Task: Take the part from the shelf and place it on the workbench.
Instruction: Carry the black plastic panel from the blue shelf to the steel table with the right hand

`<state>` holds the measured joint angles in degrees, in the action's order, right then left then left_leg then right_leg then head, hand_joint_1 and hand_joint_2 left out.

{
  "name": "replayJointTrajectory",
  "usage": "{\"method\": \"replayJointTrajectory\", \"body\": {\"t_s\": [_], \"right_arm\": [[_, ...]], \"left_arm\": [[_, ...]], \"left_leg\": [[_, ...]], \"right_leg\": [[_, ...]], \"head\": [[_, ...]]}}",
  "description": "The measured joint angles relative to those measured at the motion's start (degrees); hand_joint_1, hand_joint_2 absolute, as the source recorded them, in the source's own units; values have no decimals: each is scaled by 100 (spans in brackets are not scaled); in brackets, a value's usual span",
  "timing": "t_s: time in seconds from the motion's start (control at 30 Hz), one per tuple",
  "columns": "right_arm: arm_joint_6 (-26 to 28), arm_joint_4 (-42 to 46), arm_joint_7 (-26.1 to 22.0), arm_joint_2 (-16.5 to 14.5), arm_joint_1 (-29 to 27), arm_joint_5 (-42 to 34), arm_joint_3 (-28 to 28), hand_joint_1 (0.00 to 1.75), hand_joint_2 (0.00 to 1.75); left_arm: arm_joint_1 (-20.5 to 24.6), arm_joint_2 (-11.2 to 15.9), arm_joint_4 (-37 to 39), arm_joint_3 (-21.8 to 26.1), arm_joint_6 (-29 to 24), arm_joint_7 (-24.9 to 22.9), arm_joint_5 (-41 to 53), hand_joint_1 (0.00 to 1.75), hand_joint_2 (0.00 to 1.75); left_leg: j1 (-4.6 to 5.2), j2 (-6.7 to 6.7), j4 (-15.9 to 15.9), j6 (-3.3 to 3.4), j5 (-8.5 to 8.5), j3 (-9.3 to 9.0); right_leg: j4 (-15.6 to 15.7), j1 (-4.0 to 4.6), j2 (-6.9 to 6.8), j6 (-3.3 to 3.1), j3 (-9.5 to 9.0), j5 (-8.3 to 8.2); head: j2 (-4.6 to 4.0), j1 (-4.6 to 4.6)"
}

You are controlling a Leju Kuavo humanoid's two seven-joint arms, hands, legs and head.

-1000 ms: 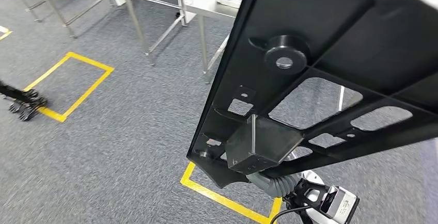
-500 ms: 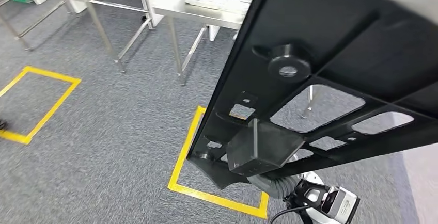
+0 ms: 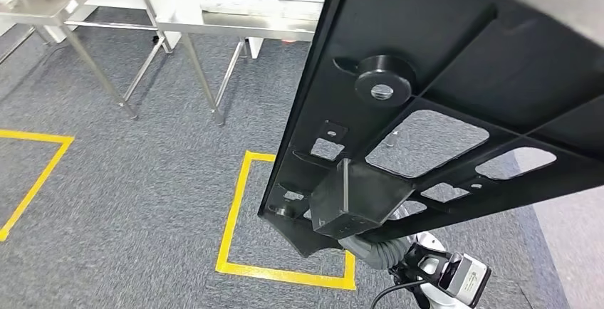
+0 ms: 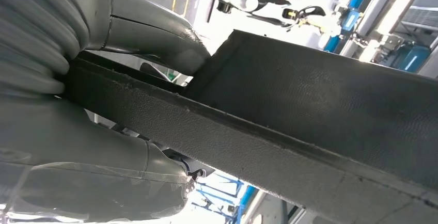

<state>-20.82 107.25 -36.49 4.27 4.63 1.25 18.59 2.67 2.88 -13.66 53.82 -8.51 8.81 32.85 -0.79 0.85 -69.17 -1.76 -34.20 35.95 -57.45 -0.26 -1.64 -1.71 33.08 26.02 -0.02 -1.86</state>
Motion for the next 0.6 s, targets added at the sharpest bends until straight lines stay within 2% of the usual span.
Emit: {"method": "replayJointTrajectory", "body": {"t_s": [0.03, 0.07, 0.1, 0.17, 0.2, 0.23, 0.27, 0.37, 0.43, 0.5, 0.53, 0.57, 0.6], "right_arm": [[-2, -2, -3, -1, 0, 0, 5, 169, 175], [-3, -3, -6, -1, -3, 0, 8, 169, 175], [-5, -4, -9, -1, -4, 0, 9, 169, 175], [-5, -4, -28, 0, -6, 0, 10, 169, 175], [-3, -4, -44, 1, -7, 0, 10, 169, 175], [-1, -3, -59, 1, -8, 1, 10, 169, 175], [1, -2, -73, 1, -11, 3, 10, 169, 175], [9, 2, -97, 3, -26, 9, 8, 169, 175], [14, 2, -111, 4, -25, 10, 6, 169, 175], [20, 2, -122, 5, -37, 11, 4, 169, 175], [25, 2, -127, 7, -52, 11, 3, 169, 175], [28, 2, -131, 9, -66, 12, 3, 169, 175], [30, 2, -136, 11, -76, 13, 3, 169, 175]], "left_arm": [[-19, 0, 0, 20, 15, 0, -3, 0, 175], [-33, -1, 0, 35, 30, 1, -6, 0, 175], [-40, -2, 0, 43, 44, 4, -8, 0, 175], [-39, -1, 0, 45, 58, 12, -7, 0, 175], [-32, 3, 0, 47, 60, 15, -5, 0, 175], [-25, 7, 0, 48, 61, 19, -2, 0, 175], [-19, 10, 0, 49, 61, 22, 1, 0, 175], [-15, 12, -1, 49, 62, 30, 7, 0, 175], [-15, 11, -2, 49, 63, 33, 11, 0, 175], [-18, 9, -2, 49, 69, 35, 17, 0, 175], [-22, 8, -1, 49, 73, 35, 22, 0, 175], [-27, 7, -1, 50, 76, 36, 29, 0, 175], [-32, 7, -1, 50, 77, 36, 42, 0, 175]], "left_leg": [[-1, -27, -331, -5, -103, 169], [0, -35, -477, -3, -95, 254], [0, -35, -384, 9, 29, 227], [4, -40, 352, 64, 443, -105], [17, -42, 742, 98, 581, -284], [31, -43, 1023, 133, 656, -411], [46, -43, 1162, 168, 661, -466], [37, -41, 1235, 277, 648, -541], [19, -40, 1260, 336, 645, -625], [22, -38, 1263, 362, 614, -660], [24, -38, 1261, 363, 590, -678], [25, -38, 1260, 359, 560, -706], [25, -39, 1260, 350, 524, -749]], "right_leg": [[-2, 6, 42, -9, 1, 5], [-4, 12, 83, -12, -2, 12], [-6, 14, 120, -10, -12, 23], [-7, 15, 173, 13, -53, 46], [-13, 24, 193, 36, -71, 64], [-11, 31, 208, 64, -84, 77], [-19, 36, 218, 97, -95, 73], [-128, 39, 223, 203, -86, 54], [-485, 22, 212, 259, 89, 239], [-1172, 0, 204, 301, 499, 545], [-1483, -8, 201, 314, 717, 640], [-1641, -12, 198, 322, 866, 634], [-1593, -13, 196, 326, 911, 511]], "head": [[0, 1], [0, 1], [0, 1], [0, 1], [0, 1], [0, 1], [0, 1], [0, 1], [0, 1], [0, 1], [0, 1], [0, 1], [0, 1]]}}
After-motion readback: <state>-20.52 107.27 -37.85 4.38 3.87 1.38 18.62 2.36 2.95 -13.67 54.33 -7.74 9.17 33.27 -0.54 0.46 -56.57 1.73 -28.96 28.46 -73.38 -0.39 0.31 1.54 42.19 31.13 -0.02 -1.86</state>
